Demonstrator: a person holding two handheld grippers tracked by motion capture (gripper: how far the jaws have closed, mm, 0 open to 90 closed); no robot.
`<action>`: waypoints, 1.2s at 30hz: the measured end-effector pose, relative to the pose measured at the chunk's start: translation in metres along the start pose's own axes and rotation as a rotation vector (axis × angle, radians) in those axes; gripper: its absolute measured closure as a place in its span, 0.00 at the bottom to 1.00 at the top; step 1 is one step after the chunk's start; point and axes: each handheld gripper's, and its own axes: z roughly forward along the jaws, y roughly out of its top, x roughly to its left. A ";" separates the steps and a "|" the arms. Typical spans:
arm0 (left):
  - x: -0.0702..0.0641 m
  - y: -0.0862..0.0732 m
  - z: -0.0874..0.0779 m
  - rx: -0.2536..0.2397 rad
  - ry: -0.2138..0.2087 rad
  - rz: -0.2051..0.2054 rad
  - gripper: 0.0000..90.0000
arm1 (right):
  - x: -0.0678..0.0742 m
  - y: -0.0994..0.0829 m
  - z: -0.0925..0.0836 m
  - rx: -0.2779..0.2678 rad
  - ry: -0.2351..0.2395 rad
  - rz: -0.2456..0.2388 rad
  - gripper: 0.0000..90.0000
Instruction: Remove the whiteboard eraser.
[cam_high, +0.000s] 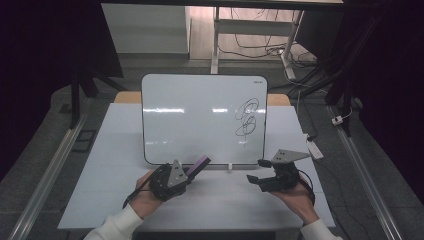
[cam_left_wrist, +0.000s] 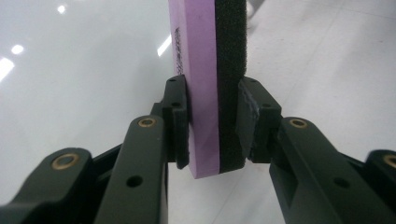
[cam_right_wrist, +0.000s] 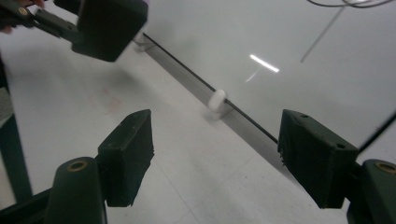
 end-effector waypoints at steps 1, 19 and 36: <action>-0.002 0.001 0.001 0.000 0.006 0.011 0.74 | 0.000 0.003 0.001 0.008 0.012 0.002 0.29; -0.050 0.006 0.027 0.058 0.171 0.369 0.74 | 0.017 0.084 0.046 0.319 0.222 -0.084 0.29; -0.071 0.005 0.033 0.087 0.263 0.600 0.74 | 0.039 0.110 0.114 0.685 0.361 -0.149 0.34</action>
